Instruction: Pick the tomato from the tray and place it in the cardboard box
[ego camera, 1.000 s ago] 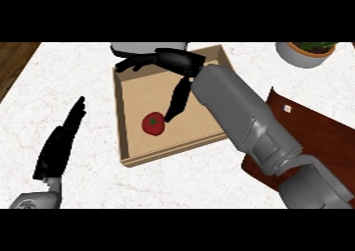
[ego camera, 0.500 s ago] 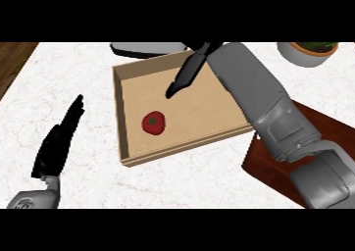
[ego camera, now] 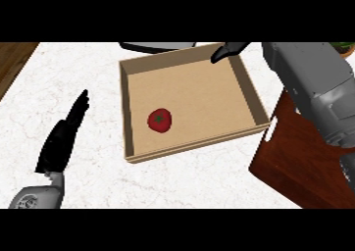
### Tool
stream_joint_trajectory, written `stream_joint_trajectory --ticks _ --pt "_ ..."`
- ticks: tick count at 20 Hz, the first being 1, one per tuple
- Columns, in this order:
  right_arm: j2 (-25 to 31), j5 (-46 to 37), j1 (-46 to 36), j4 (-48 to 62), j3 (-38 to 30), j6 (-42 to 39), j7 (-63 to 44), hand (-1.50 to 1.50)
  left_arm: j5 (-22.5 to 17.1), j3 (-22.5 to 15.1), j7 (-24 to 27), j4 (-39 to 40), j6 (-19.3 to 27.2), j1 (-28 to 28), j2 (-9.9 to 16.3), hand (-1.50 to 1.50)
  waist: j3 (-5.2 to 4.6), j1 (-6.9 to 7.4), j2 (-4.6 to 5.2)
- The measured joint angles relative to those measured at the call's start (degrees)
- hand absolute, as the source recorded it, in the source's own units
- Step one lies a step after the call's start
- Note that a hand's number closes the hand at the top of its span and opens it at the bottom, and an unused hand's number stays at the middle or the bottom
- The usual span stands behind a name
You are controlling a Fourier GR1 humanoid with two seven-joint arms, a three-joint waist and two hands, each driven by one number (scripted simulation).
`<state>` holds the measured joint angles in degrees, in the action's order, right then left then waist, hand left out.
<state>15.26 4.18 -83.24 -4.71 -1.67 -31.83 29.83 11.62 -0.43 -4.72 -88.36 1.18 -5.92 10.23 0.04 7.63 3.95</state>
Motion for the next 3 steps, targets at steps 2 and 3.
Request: stream_joint_trajectory --ticks 2,3 --pt "2.2 0.2 0.0 0.1 -0.3 -0.9 -0.6 -1.50 0.0 -0.2 0.2 -0.1 -0.1 -0.1 -0.1 0.00 0.03 0.61 0.35" --pt "3.4 0.2 0.0 -0.1 -0.3 -1.6 -0.9 -1.50 0.1 -0.5 0.3 0.0 -0.1 -0.1 -0.3 0.00 0.05 0.77 0.58"
